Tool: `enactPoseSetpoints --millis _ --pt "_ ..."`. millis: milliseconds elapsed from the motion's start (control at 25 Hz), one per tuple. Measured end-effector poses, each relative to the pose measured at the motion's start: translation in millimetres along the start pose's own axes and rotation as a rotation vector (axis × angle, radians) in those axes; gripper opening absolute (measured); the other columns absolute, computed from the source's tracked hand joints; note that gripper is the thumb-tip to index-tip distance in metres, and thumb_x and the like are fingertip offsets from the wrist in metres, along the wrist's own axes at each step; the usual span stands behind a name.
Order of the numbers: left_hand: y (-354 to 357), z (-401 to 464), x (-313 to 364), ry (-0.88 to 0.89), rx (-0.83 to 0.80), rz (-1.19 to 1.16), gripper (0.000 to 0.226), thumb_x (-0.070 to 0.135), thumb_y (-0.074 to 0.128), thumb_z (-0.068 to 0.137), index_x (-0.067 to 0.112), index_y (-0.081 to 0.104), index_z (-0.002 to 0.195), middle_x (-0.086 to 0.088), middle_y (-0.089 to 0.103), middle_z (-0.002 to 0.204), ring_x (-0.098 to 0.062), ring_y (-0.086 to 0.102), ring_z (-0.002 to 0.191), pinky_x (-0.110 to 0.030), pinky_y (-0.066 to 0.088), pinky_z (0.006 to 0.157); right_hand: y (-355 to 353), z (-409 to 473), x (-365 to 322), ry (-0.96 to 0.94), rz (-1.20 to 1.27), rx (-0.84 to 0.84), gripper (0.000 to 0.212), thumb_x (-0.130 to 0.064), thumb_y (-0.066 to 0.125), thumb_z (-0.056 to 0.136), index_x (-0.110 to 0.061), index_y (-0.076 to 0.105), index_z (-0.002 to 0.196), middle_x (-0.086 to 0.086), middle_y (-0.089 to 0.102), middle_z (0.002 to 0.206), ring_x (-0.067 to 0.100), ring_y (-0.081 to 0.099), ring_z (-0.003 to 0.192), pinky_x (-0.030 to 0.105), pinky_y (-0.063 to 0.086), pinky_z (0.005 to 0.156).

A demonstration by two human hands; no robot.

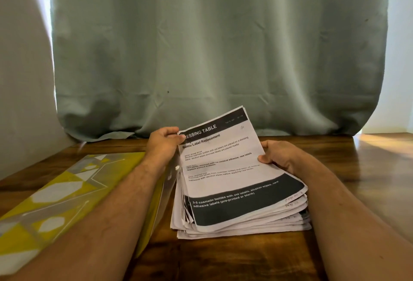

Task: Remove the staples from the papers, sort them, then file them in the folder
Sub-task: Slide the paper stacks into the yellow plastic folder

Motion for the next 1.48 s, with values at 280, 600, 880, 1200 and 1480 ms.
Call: enactPoseSetpoints --millis 280,600,880,1200,1480 --pt "-3 3 -10 0.133 0.109 0.196 0.017 0.009 0.069 0.092 0.026 0.068 0.090 -0.002 0.076 0.091 -0.021 0.075 0.083 -0.043 0.062 0.080 1 1 0 -0.031 0.018 -0.002 0.026 0.007 0.058 0.090 -0.012 0.069 0.105 0.008 0.072 0.106 0.027 0.067 0.097 0.041 0.054 0.088" --pt "-4 -5 3 0.215 0.112 0.004 0.014 0.009 0.057 0.100 0.021 0.064 0.094 -0.002 0.074 0.094 -0.008 0.072 0.077 -0.023 0.056 0.064 0 -9 -14 -0.212 0.136 0.114 0.056 -0.015 0.074 0.086 -0.022 0.052 0.137 0.002 0.067 0.122 0.021 0.062 0.108 0.043 0.051 0.094" --pt "-8 -9 25 0.165 0.139 -0.498 0.019 0.005 0.051 0.102 0.020 0.058 0.094 -0.006 0.070 0.086 -0.014 0.071 0.072 -0.029 0.061 0.065 0 -19 -32 -0.320 0.201 -0.030 0.032 -0.019 0.071 0.089 -0.015 0.064 0.120 0.004 0.076 0.103 0.027 0.074 0.092 0.049 0.056 0.092" --pt "-28 -3 14 -0.029 0.136 -0.463 0.025 0.018 0.046 0.104 0.014 0.064 0.120 -0.013 0.075 0.107 -0.026 0.073 0.094 -0.046 0.058 0.090 17 -26 -27 -0.166 0.306 -0.263 0.022 -0.004 0.060 0.093 -0.006 0.068 0.113 0.018 0.073 0.107 0.041 0.069 0.101 0.054 0.052 0.096" --pt "-77 -32 13 -0.253 -0.049 1.151 0.020 0.025 0.066 0.081 0.007 0.067 0.090 -0.017 0.069 0.107 -0.033 0.066 0.095 -0.036 0.052 0.084 27 -20 -34 -0.139 0.298 -0.181 0.024 -0.010 0.068 0.089 -0.009 0.070 0.112 0.010 0.076 0.100 0.031 0.072 0.094 0.039 0.056 0.089"
Point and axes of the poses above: each hand's wrist, its own z-axis towards the middle knuckle, its own y-axis out of the palm, x = y × z, the point moved 5 cm from there along z, towards the middle knuckle
